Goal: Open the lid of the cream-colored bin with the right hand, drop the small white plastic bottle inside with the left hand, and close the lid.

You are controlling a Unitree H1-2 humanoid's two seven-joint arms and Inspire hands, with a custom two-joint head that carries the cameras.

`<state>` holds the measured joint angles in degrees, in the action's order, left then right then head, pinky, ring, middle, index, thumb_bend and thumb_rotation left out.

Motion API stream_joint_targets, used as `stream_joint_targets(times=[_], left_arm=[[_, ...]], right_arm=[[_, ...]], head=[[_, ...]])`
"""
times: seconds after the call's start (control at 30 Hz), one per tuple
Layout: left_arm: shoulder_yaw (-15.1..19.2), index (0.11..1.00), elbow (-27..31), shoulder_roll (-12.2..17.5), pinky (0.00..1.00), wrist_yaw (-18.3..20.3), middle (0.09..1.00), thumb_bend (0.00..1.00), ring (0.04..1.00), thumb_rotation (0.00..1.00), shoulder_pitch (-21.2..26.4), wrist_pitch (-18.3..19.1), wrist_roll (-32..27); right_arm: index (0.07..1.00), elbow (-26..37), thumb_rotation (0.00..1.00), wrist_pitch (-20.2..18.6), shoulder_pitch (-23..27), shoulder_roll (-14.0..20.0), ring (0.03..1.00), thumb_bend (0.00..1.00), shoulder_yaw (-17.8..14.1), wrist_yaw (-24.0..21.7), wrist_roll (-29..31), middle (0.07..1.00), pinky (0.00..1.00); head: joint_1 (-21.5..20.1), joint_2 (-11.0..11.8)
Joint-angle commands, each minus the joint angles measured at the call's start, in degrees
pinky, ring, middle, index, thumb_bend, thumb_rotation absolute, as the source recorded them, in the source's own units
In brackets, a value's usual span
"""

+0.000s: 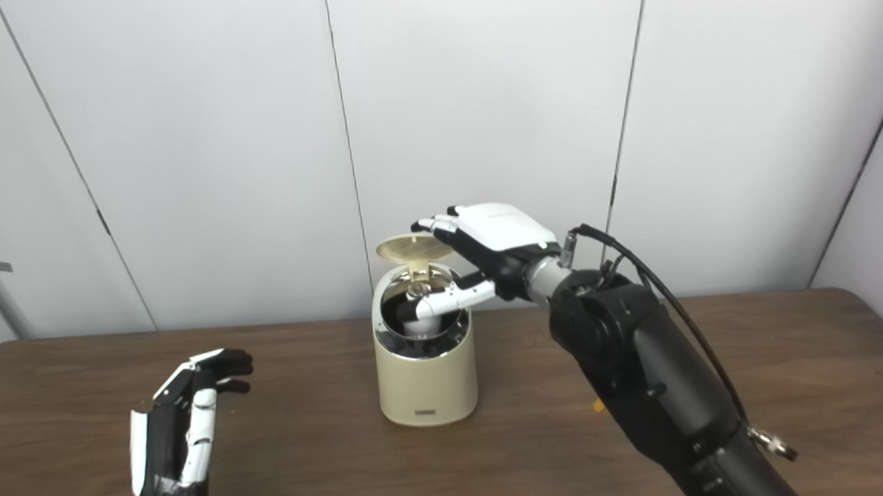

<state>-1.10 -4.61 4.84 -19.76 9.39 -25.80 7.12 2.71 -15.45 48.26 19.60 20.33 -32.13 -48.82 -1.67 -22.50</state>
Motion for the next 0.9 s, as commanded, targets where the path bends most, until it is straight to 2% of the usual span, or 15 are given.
stream_joint_targets(times=[0.0,0.23,0.37,0.57,0.87], left_arm=[[-0.33,0.609,1.82,0.51,0.54,-0.69,0.631,0.28,0.62,0.77,1.83,-1.09,1.06],[-0.63,0.61,2.19,0.7,0.54,-0.81,0.631,0.28,0.62,0.77,1.79,-1.12,0.87],[-0.61,0.611,2.41,0.81,0.54,-0.8,0.63,0.27,0.62,0.76,1.75,-1.12,0.91],[-0.9,0.616,2.25,1.05,0.55,-0.69,0.634,0.28,0.627,0.77,1.8,-1.12,1.08],[-1.09,0.612,2.63,1.11,0.54,-0.99,0.628,0.28,0.618,0.78,1.88,-1.12,1.42]], right_arm=[[0.916,-0.31,0.98,-0.15,3.41,0.08,1.0,1.0,0.17,-0.15,-0.83,0.947,1.0],[0.893,0.53,0.97,0.58,1.88,0.31,0.998,1.0,0.25,0.89,-0.24,0.93,1.0],[0.888,3.9,0.98,-0.08,-0.11,0.68,0.988,1.0,0.26,0.07,-0.65,0.925,1.0],[0.884,8.36,0.93,-1.49,-3.24,1.04,0.98,1.0,-0.17,-2.03,-1.15,0.913,0.98],[0.872,9.11,0.94,-0.5,-6.09,1.17,0.973,1.0,-0.85,-1.09,-0.18,0.895,0.99]], head=[[-0.05,-0.16],[0.01,-0.54],[-0.13,-0.76],[-0.16,-1.11],[-0.08,-2.07]])
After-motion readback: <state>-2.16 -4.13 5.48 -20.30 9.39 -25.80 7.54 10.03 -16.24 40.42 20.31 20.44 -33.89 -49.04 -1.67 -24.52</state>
